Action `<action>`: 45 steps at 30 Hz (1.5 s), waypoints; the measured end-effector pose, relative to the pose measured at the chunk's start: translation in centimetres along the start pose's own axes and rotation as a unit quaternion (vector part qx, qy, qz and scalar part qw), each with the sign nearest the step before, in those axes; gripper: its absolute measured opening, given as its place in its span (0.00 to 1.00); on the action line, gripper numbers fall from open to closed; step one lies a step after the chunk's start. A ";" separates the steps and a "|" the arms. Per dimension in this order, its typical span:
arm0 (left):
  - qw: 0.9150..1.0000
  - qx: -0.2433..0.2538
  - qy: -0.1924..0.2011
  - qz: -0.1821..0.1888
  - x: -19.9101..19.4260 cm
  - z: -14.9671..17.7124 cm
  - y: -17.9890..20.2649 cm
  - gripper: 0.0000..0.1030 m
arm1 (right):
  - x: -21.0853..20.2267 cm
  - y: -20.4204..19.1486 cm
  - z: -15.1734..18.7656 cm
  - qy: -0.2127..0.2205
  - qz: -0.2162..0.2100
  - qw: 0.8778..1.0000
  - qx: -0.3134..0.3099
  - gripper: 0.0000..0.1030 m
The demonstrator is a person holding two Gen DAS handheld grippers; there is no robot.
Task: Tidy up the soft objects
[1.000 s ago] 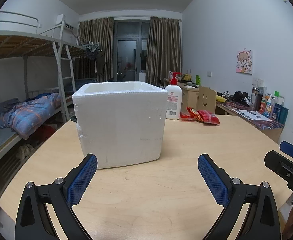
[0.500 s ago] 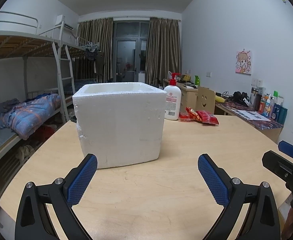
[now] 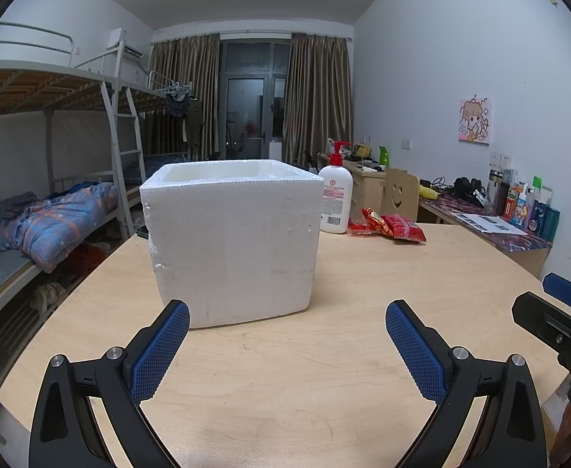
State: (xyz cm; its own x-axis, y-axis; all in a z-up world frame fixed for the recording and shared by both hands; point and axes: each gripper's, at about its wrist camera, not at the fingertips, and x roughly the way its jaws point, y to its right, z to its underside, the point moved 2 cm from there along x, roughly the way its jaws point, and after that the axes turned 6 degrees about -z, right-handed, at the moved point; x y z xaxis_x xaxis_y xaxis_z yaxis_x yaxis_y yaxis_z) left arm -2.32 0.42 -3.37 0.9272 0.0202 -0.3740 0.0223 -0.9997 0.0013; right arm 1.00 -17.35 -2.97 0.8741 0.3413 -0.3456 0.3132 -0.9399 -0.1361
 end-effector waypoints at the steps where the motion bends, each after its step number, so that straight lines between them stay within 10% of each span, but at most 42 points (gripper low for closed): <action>1: 1.000 0.000 0.000 0.000 0.0 0.0 0.0 0.98 | 0.0 -0.1 0.0 0.000 0.000 1.000 0.000 1.00; 45: 1.000 0.007 0.002 0.005 -0.3 -0.1 -0.3 0.98 | -0.3 -0.2 -0.3 -0.004 0.000 1.000 -0.008 1.00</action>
State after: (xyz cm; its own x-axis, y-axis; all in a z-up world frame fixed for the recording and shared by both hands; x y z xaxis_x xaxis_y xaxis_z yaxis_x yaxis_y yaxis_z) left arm -2.52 0.70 -3.17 0.9291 0.0109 -0.3697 0.0086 -0.9999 -0.0078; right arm 0.81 -17.29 -2.56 0.8710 0.3415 -0.3532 0.3190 -0.9399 -0.1221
